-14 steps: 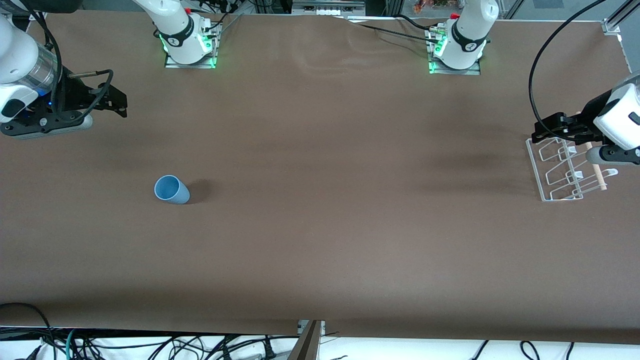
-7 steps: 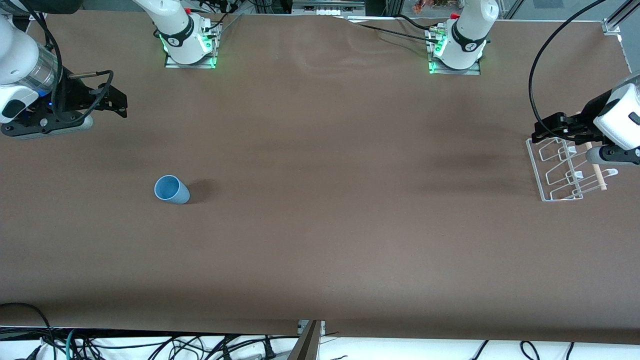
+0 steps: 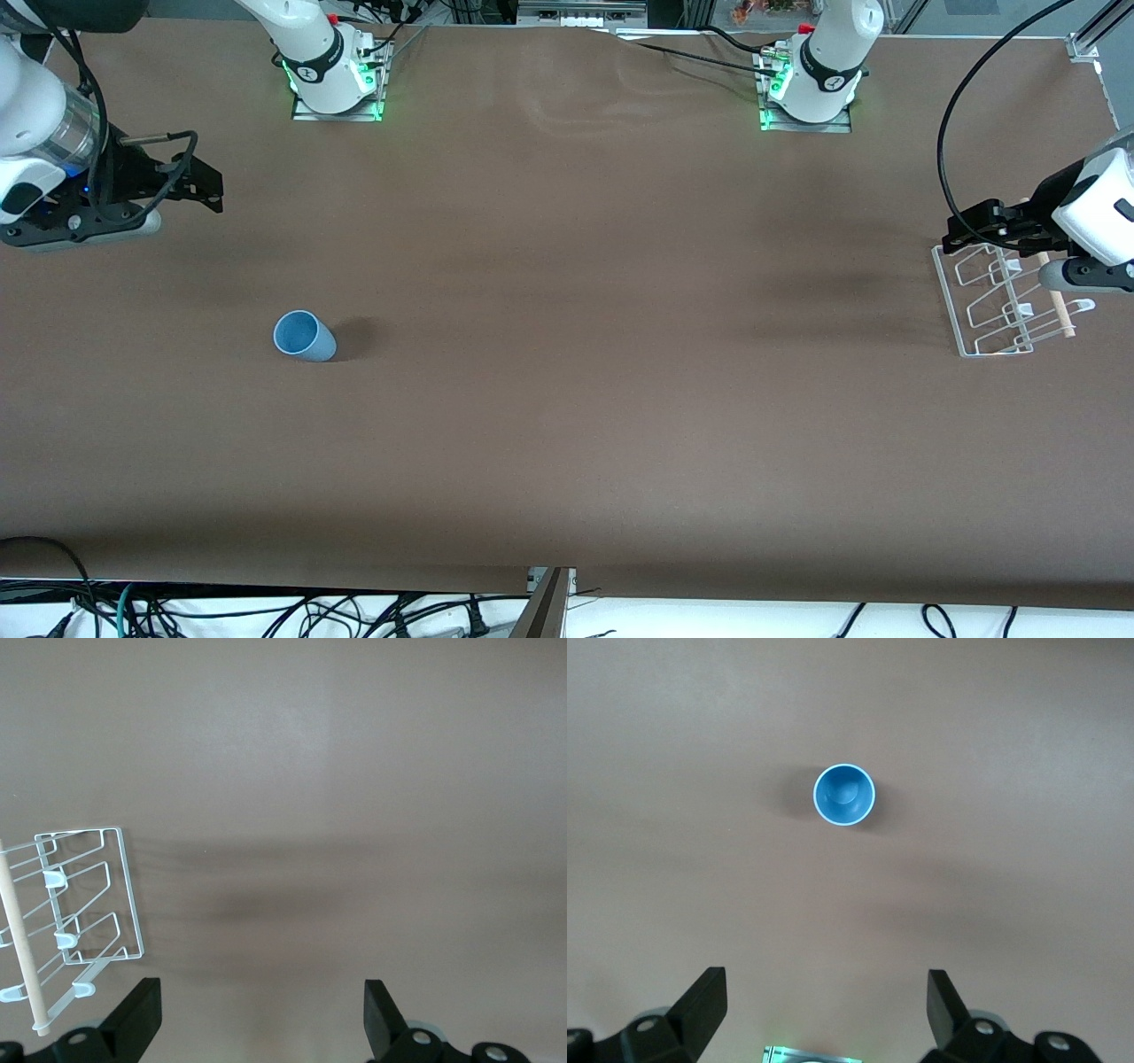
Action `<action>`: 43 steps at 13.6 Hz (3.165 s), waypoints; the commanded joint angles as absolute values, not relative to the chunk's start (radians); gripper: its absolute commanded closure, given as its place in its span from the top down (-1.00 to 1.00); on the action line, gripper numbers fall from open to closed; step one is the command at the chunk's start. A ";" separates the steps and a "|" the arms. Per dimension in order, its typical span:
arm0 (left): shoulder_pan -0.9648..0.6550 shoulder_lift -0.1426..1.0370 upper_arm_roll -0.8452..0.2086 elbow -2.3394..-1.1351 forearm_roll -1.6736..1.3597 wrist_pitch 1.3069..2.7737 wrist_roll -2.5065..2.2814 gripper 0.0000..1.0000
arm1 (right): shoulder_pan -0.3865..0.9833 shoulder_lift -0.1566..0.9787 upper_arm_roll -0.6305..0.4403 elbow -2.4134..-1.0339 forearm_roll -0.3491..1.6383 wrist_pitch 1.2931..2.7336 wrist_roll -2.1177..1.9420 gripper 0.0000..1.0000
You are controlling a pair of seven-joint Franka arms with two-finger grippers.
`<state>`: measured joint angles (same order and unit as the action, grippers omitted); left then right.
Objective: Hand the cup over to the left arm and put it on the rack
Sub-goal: 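Lower the right gripper onto the blue cup and close on it, then lift the blue cup with the right gripper while the left gripper approaches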
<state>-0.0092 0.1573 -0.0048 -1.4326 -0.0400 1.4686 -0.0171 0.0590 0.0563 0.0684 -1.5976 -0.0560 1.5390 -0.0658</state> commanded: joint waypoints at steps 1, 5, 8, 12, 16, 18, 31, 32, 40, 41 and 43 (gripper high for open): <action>-0.009 0.176 -0.008 -1.396 -0.023 1.459 -0.026 1.00 | 0.046 0.054 0.046 -1.731 -0.071 1.688 -0.107 1.00; -0.009 0.176 -0.008 -1.396 -0.021 1.459 -0.026 1.00 | 0.045 0.113 0.005 -2.023 -0.071 2.125 -0.114 1.00; -0.009 0.179 -0.008 -1.396 -0.020 1.459 -0.025 1.00 | 0.044 0.250 -0.003 -2.023 -0.067 2.259 -0.133 1.00; -0.011 0.184 -0.011 -1.394 -0.020 1.460 -0.026 1.00 | 0.034 0.347 -0.003 -1.980 -0.057 2.306 -0.133 0.99; -0.017 0.189 -0.012 -1.381 -0.021 1.460 -0.028 1.00 | 0.031 0.438 -0.003 -1.918 -0.048 2.316 -0.132 0.95; -0.021 0.193 -0.012 -1.378 -0.018 1.460 -0.028 1.00 | 0.031 0.477 -0.002 -1.919 -0.046 2.345 -0.121 0.64; -0.064 0.258 -0.018 -1.348 -0.060 1.486 -0.021 1.00 | 0.127 0.505 0.020 -1.597 0.233 1.878 0.121 -1.00; -0.077 0.256 -0.021 -1.350 -0.110 1.503 -0.020 1.00 | 0.155 0.506 0.021 -1.550 0.264 1.824 0.199 -1.00; -0.106 0.288 -0.152 -1.359 -0.252 1.701 0.496 1.00 | 0.310 0.511 0.023 -1.408 0.914 1.727 0.770 -1.00; -0.107 0.288 -0.176 -1.364 -0.250 1.733 0.581 1.00 | 0.333 0.511 0.023 -1.399 0.986 1.768 0.835 -1.00; -0.107 0.287 -0.233 -1.388 -0.250 1.819 0.697 1.00 | 0.395 0.512 0.023 -1.387 1.095 1.856 0.958 -1.00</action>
<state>-0.1107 0.2858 -0.1977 -1.3806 -0.2354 1.7634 0.5750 0.3468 0.4993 0.0283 -1.4222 1.0170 1.8000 0.8536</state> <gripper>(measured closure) 0.000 0.956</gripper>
